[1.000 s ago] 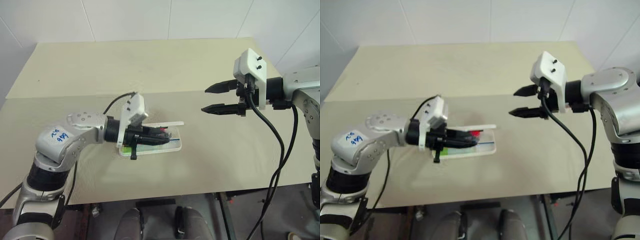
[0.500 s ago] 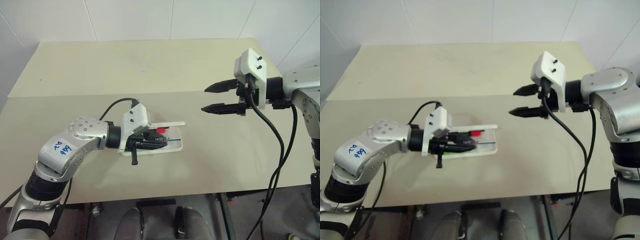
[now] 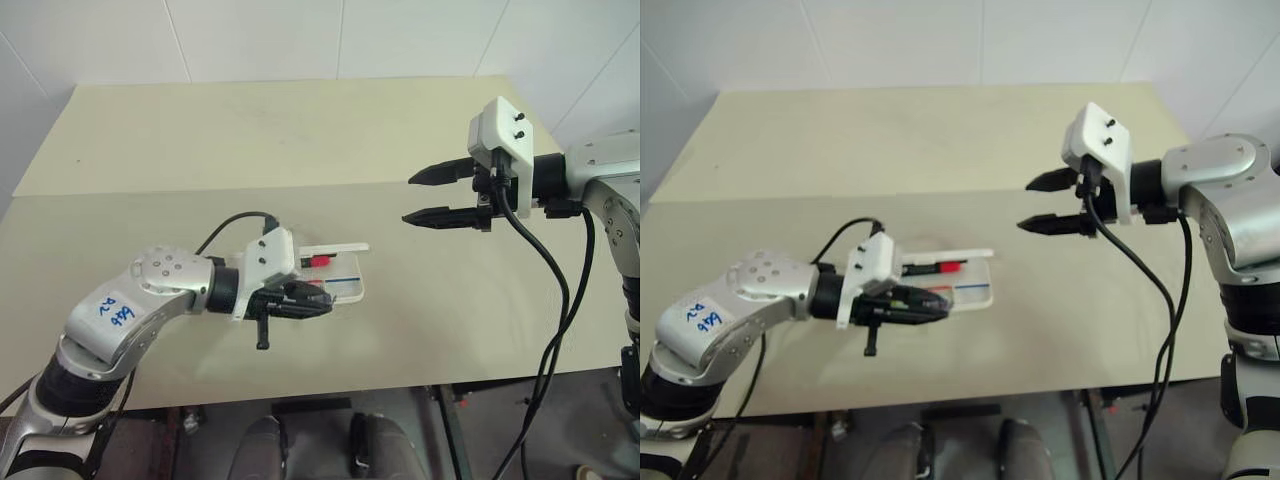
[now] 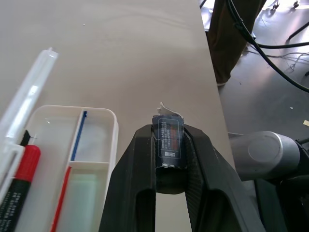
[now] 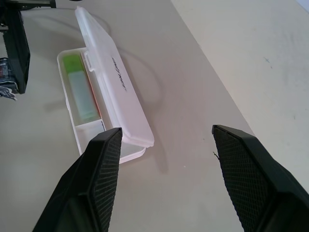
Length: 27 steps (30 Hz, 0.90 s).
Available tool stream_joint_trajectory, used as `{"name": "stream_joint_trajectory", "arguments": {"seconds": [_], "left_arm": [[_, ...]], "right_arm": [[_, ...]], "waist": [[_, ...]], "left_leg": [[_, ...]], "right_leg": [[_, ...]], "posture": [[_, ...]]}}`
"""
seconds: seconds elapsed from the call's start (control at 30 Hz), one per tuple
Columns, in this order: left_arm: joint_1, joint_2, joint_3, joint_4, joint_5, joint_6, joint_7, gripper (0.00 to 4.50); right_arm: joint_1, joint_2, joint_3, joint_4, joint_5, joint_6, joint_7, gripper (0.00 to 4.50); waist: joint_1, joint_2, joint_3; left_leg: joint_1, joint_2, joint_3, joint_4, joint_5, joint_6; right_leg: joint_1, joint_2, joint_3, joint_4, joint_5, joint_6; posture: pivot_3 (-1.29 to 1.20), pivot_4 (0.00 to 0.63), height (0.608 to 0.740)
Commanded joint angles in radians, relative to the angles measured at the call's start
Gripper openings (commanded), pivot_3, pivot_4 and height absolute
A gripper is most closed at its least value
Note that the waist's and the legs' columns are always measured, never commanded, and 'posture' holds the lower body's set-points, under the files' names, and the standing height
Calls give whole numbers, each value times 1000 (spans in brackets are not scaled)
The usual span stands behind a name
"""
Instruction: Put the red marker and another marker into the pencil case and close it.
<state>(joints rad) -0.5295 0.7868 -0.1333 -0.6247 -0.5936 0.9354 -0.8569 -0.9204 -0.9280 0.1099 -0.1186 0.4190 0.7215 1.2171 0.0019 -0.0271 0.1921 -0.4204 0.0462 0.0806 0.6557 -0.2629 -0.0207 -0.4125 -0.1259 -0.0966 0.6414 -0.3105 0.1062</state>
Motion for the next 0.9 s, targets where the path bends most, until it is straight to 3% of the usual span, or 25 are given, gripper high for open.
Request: {"name": "stream_joint_trajectory", "arguments": {"seconds": [0.03, 0.3, 0.53, 0.73, 0.9], "left_arm": [[13, 14, 53, -63, -17, 3, 31, 415], [134, 113, 248, -84, -142, 82, 9, 415], [269, 171, 285, -120, -211, 61, -52, 415], [364, 205, 212, -92, -55, -68, -30, 415], [313, 100, 83, -12, 110, -175, 91, 415]], "right_arm": [[-14, -3, -11, -14, -1, -15, 11, 3149], [-13, 2, -4, -10, -4, -17, 24, 3149], [-25, 9, 8, 2, -15, -22, 44, 3149], [-31, 9, 17, 12, -25, -26, 62, 3149], [-34, 12, 28, 18, -29, -31, 72, 3149]], "waist": [[0, 0, 0], [-3, 0, 0], [-2, 0, 0], [-2, 0, 0], [0, 0, 0]], "left_leg": [[0, 0, 0, 0, 0, 0], [0, 0, 0, -1, 0, 0], [0, 0, 0, 0, 0, 0], [1, 0, 0, -1, 0, 0], [1, 0, 0, 0, -1, 1]], "right_leg": [[0, 0, 0, 0, 0, 0], [0, 0, 1, 0, 0, 0], [0, 0, 1, 0, 0, 0], [0, 0, 1, 0, 0, 0], [0, 0, 1, 0, 0, -1]], "posture": [[0, 150, 740], [0, 150, 740], [0, 150, 740], [0, 150, 740], [0, 150, 740]]}}
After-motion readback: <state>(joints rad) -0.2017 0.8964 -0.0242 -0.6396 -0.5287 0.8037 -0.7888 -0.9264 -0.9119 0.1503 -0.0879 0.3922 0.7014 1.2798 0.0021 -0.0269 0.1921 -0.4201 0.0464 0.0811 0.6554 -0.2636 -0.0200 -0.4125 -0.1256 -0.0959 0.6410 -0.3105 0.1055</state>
